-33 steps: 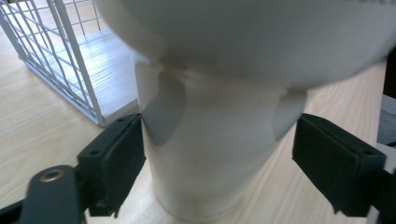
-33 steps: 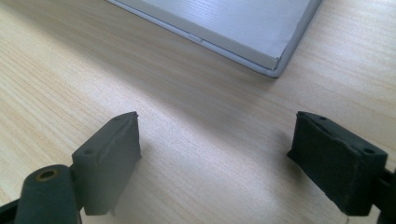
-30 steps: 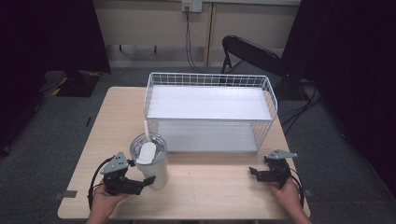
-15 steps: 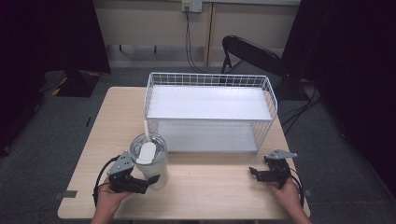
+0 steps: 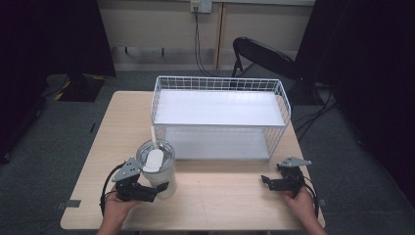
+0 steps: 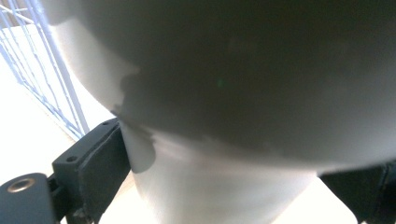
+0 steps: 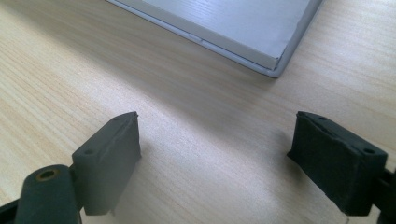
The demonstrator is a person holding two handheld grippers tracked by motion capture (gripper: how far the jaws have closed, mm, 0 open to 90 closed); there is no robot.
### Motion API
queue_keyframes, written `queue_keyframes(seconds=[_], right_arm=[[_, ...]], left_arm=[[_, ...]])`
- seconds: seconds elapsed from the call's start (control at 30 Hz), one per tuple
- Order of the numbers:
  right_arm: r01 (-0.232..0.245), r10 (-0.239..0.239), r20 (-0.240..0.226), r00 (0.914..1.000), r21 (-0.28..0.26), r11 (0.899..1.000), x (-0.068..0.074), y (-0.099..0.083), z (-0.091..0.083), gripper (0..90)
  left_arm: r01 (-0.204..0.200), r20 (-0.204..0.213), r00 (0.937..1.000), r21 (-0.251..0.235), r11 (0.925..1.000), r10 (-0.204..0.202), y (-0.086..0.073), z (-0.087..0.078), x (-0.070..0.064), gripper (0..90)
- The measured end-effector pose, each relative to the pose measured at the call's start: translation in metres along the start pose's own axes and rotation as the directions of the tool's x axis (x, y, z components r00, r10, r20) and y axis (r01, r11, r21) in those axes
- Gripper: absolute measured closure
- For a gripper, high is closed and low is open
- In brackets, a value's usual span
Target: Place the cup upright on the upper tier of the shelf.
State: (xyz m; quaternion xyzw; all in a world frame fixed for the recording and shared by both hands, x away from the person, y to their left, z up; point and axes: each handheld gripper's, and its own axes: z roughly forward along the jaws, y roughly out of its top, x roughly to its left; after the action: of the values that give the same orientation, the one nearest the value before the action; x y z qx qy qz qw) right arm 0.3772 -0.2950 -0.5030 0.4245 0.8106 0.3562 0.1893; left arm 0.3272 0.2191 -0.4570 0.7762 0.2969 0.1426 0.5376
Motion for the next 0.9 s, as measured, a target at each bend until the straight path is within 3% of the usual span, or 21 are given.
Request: queue_keyframes(seconds=[0.2, 0.37, 0.57, 0.9], right_arm=[[0.0, 0.0, 0.0, 1.0, 0.0, 1.0, 0.0, 0.0, 0.0, 15.4], [0.0, 0.0, 0.0, 1.0, 0.0, 1.0, 0.0, 0.0, 0.0, 15.4], [0.0, 0.0, 0.0, 1.0, 0.0, 1.0, 0.0, 0.0, 0.0, 15.4], [0.0, 0.0, 0.0, 1.0, 0.0, 1.0, 0.0, 0.0, 0.0, 15.3]], left_arm=[[-0.003, 0.008, 1.0, -0.029, 0.9996, 0.003, -0.0013, 0.0021, 0.0009, 6.5], [0.031, 0.012, 0.9995, -0.043, 0.9986, -0.03, -0.0036, 0.0038, 0.0003, 6.0], [-0.041, -0.03, 0.9988, -0.06, 0.9974, 0.039, -0.0012, 0.002, -0.0047, 8.1], [-0.018, -0.032, 0.9994, -0.1, 0.9948, 0.015, 0.0013, 0.0013, -0.0061, 7.4]])
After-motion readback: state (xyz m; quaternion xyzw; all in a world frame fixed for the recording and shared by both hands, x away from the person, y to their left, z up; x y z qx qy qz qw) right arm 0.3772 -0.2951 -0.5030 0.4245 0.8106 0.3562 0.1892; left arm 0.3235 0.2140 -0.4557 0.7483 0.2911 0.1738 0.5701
